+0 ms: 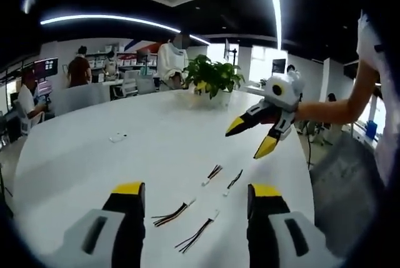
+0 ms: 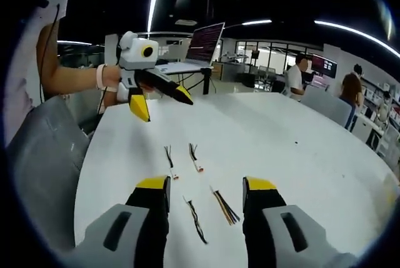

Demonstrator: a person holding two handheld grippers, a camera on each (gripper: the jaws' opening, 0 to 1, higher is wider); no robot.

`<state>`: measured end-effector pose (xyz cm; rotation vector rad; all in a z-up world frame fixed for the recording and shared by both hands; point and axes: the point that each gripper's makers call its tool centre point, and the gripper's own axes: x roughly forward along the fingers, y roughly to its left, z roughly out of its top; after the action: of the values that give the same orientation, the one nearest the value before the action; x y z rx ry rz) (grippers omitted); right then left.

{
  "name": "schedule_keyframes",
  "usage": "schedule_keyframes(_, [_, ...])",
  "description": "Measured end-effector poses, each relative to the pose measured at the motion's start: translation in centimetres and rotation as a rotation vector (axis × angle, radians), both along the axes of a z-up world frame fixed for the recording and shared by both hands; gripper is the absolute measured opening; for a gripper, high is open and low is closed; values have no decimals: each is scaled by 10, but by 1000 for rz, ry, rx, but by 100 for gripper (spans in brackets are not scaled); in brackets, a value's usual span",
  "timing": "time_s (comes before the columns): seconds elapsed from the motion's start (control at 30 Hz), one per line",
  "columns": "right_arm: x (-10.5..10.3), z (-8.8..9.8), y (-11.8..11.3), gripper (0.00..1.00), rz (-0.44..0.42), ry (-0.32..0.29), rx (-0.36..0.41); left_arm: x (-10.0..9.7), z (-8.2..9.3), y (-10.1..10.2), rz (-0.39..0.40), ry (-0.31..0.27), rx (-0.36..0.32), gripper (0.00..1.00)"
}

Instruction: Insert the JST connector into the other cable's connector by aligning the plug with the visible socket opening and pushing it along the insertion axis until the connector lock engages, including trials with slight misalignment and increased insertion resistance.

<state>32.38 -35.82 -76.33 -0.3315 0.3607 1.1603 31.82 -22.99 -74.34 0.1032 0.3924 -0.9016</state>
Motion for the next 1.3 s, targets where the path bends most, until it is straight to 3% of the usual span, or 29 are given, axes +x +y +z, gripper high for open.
schedule_keyframes(0.1, [1,-6,0,44,6,18,-7,-6,-2,-4,-27,8,18,63])
schedule_keyframes(0.4, [4,-20,3,41,20,49,-3,5,-19,-12,-73,36,24,60])
schedule_keyframes(0.5, [4,-24,4,40,29,53,-4,5,-4,-23,-97,55,-107,60])
schedule_keyframes(0.67, [7,-30,8,39,21,74,16,12,10,-22,-106,37,-200,56])
schedule_keyframes(0.87, [9,-32,12,37,24,86,43,19,3,-17,-116,20,-183,54])
schedule_keyframes(1.07, [14,-41,16,36,35,96,44,17,-19,-18,-148,34,-108,53])
schedule_keyframes(1.3, [14,-45,22,34,83,86,84,21,-35,-23,-185,50,-105,47])
